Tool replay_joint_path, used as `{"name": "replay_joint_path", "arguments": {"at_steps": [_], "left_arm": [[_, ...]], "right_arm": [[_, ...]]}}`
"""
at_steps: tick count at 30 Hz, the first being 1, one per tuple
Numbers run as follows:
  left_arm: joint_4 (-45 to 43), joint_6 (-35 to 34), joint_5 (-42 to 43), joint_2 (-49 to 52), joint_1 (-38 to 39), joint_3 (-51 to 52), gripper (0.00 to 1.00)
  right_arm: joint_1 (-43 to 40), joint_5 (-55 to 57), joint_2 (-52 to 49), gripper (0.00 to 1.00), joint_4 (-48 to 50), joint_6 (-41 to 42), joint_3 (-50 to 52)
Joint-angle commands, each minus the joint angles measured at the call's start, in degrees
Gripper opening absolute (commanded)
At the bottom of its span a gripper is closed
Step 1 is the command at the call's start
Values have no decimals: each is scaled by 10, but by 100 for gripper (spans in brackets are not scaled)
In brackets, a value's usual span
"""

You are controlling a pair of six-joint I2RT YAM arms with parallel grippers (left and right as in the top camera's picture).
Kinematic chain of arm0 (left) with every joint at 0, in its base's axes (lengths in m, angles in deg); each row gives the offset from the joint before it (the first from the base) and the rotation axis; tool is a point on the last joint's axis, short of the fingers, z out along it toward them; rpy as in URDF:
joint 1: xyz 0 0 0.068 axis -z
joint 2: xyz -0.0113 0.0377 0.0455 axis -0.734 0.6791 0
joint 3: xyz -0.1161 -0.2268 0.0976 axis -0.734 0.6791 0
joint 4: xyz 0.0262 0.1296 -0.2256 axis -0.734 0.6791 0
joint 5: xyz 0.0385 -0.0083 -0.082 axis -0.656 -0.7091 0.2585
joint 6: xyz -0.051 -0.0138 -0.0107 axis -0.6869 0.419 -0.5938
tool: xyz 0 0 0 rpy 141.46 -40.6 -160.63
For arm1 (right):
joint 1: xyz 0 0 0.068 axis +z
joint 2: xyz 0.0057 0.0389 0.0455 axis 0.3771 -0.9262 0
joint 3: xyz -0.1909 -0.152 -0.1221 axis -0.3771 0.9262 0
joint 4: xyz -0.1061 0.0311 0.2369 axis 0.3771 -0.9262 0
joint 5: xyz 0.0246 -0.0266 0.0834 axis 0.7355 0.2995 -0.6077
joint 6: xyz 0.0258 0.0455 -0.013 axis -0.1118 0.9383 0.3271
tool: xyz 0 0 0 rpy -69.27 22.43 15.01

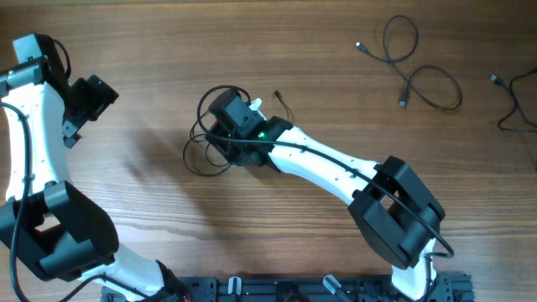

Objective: Untangle cables
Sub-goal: 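Grasp the last black cable with the right gripper and lift it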

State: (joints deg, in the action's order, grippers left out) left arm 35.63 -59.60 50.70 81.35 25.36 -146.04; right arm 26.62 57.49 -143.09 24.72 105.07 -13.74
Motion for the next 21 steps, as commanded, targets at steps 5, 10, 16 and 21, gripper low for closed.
{"name": "replay_joint_path", "arguments": {"at_steps": [5, 10, 16, 21], "left_arm": [[0, -5, 5, -1, -2, 4, 100], [0, -5, 5, -1, -2, 4, 100], [0, -5, 5, -1, -2, 4, 100], [0, -5, 5, -1, -2, 4, 100]], "right_arm": [[6, 23, -36, 41, 24, 89, 6], [6, 24, -68, 40, 59, 88, 6], [6, 62, -82, 29, 78, 77, 6], [5, 110, -82, 4, 79, -68, 5]]}}
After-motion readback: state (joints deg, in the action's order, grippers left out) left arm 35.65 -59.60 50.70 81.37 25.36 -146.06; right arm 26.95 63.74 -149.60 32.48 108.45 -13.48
